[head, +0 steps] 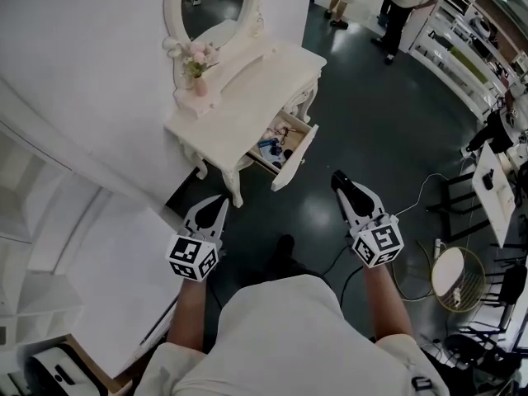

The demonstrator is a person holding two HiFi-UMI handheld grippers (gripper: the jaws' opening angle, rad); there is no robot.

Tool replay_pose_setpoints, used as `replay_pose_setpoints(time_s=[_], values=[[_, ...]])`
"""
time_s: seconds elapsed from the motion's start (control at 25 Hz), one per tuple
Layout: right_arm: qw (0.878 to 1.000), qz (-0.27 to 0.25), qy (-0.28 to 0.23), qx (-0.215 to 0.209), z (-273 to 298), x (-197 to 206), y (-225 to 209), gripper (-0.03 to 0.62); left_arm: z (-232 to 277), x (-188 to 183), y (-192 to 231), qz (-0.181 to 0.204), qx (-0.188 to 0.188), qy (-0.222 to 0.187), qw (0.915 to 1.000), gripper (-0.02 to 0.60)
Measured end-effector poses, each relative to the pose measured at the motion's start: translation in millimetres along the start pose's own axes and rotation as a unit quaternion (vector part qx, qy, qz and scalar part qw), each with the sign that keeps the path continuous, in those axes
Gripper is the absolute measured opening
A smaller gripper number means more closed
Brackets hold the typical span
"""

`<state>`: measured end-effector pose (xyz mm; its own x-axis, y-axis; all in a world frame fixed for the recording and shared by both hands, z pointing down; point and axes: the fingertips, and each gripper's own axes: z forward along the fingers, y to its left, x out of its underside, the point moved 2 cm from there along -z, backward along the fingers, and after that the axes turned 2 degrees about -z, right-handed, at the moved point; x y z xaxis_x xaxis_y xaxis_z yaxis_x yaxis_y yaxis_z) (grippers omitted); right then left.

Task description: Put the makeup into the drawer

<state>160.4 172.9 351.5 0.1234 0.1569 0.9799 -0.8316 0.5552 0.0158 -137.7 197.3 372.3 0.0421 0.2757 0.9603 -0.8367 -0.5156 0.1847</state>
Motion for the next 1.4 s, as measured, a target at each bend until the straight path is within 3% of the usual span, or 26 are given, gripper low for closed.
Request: replay_pose_setpoints(time_s=[0.92, 1.4], values=[[0.998, -0.019, 0.002, -0.061, 118, -5, -139, 0.106, 154, -30, 24, 0.000, -0.057, 0.012, 0.9983, 0.025], [0.997, -0.008, 0.006, -0.082, 142, 6, -172, 0.106, 195, -37, 14, 0.004, -0.068, 0.020, 0.9975, 0.025]])
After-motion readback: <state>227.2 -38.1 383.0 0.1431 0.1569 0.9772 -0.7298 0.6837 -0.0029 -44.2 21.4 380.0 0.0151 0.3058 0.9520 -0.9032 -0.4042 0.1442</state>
